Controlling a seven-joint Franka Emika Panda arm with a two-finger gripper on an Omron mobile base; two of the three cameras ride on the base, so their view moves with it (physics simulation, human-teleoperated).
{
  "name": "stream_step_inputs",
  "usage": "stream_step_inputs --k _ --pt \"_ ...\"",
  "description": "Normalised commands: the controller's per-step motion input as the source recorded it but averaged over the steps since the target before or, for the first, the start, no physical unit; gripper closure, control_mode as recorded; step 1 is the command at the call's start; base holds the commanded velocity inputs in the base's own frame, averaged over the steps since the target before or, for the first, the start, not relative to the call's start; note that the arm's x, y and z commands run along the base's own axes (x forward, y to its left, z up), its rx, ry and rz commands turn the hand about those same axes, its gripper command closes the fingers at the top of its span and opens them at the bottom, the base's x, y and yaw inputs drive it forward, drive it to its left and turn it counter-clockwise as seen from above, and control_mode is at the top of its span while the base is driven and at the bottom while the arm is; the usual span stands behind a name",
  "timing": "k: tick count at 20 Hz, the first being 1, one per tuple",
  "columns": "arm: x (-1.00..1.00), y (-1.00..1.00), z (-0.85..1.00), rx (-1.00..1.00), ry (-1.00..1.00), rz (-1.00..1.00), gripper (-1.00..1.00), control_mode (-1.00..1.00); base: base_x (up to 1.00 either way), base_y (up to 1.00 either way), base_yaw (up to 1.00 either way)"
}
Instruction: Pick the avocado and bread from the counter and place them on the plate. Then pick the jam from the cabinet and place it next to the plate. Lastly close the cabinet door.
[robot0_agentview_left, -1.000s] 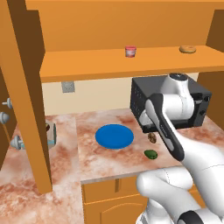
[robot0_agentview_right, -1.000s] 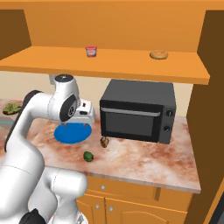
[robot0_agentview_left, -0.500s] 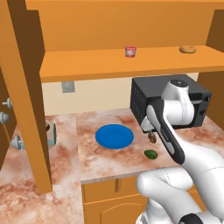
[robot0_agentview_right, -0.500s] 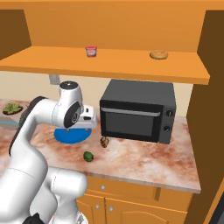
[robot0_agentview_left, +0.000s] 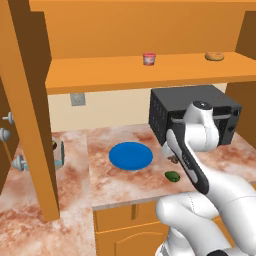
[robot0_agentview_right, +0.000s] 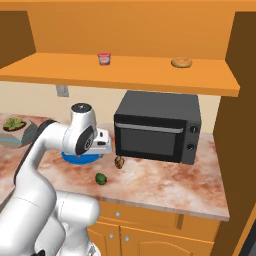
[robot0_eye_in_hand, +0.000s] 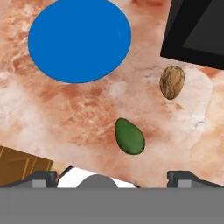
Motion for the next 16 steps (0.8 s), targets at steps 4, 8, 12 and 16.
stream_step_inputs --k 4,8,12,16 --pt "0.0 -0.01 -0.36 0.0 0.0 0.01 -1.0 -1.0 0.0 0.0 0.0" --pt "0.0 -0.09 -0.33 0.0 0.0 0.0 -1.0 -1.0 0.0 0.0 0.0" --pt "0.0 -0.13 -0.34 0.0 0.01 0.0 -1.0 -1.0 0.0 0.0 0.0" --pt "0.01 -0.11 -0.32 0.0 0.02 0.0 -1.0 -1.0 0.0 0.0 0.0"
